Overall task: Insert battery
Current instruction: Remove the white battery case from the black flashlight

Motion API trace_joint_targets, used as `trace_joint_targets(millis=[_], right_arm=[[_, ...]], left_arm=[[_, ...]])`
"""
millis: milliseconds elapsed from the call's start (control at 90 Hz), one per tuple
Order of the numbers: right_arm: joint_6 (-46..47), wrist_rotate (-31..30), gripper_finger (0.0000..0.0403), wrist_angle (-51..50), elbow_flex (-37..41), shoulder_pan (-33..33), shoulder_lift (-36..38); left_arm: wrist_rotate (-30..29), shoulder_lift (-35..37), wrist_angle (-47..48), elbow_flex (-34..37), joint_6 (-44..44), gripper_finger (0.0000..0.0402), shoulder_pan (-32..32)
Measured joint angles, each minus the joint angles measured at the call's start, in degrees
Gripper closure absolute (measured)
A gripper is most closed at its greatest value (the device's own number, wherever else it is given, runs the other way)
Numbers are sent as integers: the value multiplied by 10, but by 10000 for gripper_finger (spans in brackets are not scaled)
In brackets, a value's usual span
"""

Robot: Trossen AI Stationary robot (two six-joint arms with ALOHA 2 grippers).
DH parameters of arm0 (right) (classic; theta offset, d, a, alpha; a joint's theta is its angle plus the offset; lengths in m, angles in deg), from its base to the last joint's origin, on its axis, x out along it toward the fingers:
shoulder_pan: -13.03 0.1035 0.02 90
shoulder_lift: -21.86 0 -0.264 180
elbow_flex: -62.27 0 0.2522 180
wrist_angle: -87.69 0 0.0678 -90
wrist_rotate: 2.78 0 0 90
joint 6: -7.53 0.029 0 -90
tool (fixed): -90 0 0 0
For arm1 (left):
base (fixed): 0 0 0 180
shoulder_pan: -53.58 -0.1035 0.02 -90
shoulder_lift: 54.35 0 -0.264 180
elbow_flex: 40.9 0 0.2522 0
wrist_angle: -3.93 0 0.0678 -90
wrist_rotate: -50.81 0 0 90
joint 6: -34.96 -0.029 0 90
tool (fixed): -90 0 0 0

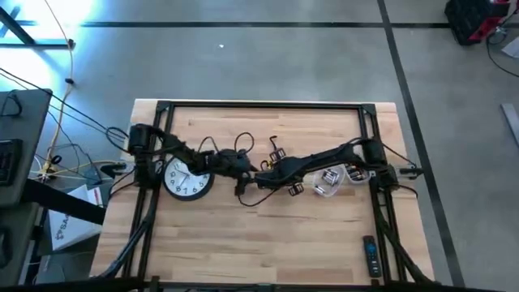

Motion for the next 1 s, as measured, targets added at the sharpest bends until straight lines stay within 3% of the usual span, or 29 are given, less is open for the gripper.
trace_joint_targets(millis=[133,367,544,744,1000], right_arm=[[-8,-47,290,-4,0,0,0],[-8,-52,290,-17,0,0,1],[8,-75,290,-46,0,5,2],[42,-66,290,-53,0,11,2],[100,17,290,-45,38,-38,3]], left_arm=[[-7,-21,5,-22,-6,222,0],[-8,-23,19,-25,-7,222,0],[-10,-1,85,-27,-26,222,0],[-20,53,180,-24,-26,222,3],[-68,91,215,-7,-24,222,22]])
